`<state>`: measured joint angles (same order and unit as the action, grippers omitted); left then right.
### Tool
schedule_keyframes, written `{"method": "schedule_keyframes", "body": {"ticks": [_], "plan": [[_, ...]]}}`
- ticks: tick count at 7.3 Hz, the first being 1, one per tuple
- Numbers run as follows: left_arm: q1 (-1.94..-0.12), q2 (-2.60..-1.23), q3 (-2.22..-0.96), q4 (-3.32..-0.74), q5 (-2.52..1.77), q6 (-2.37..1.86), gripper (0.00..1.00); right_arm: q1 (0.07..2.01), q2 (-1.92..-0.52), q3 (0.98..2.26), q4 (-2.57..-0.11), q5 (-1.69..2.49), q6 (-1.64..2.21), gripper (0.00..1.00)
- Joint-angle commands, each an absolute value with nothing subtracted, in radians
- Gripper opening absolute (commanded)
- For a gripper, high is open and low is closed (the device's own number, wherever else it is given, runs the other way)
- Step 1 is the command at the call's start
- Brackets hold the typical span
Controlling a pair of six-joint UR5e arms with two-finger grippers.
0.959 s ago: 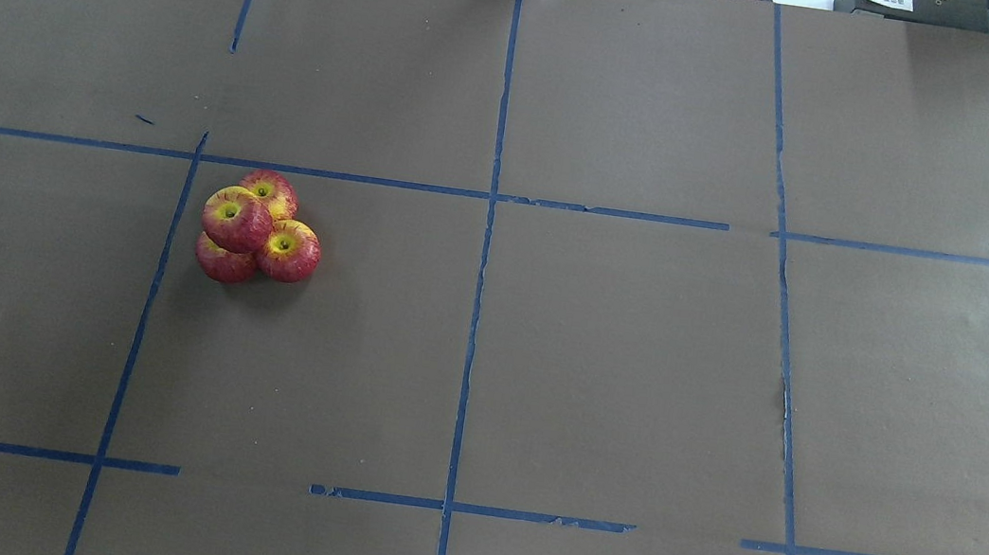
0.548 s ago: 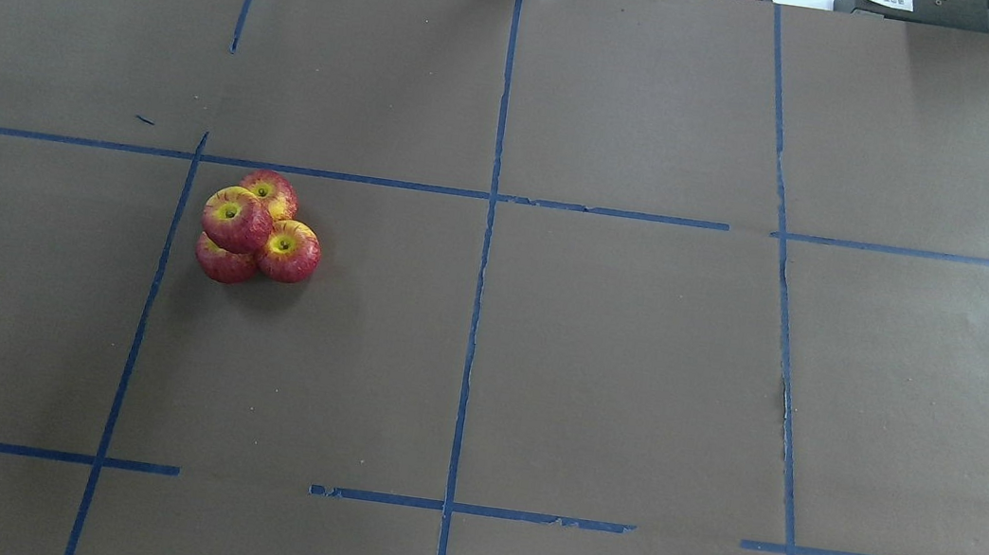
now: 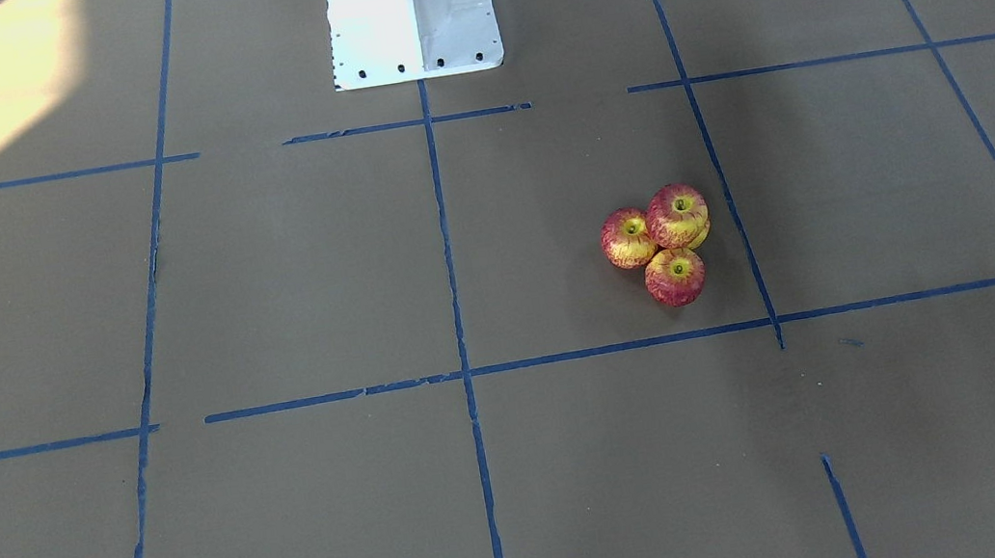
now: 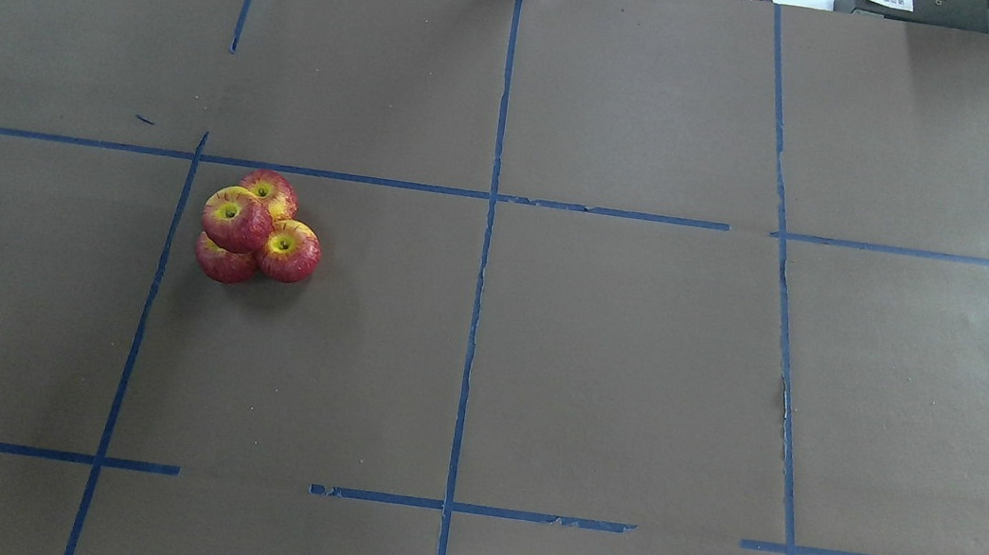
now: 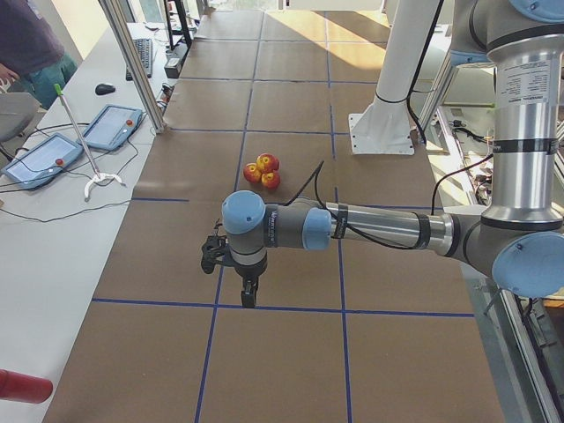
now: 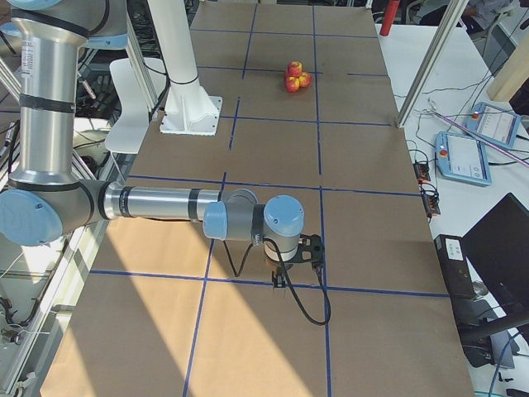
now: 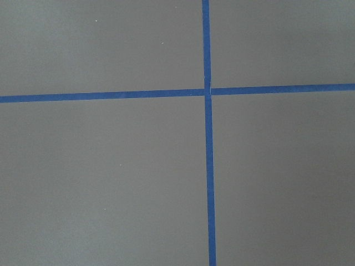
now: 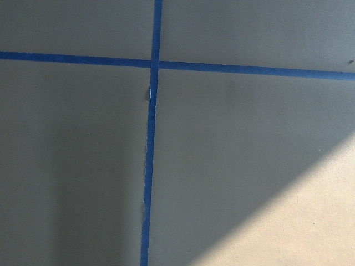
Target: Stack apples
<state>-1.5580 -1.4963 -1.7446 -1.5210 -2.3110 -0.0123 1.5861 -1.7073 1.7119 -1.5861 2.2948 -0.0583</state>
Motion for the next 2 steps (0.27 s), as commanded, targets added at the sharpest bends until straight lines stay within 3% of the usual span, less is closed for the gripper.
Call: {"method": "schedule_keyframes", "body": {"ticks": [1, 2], "plan": [[-1.559, -1.496, -1.746, -1.52, -2.312, -0.012, 1.0, 1.586, -1.707, 1.712, -1.586, 2.295, -0.058, 1.0], [-1.557, -1.496, -1.744, -1.522, -2.313, -0.012, 1.0, 1.586, -1.707, 1.712, -1.586, 2.295, -0.058, 1.0]]}}
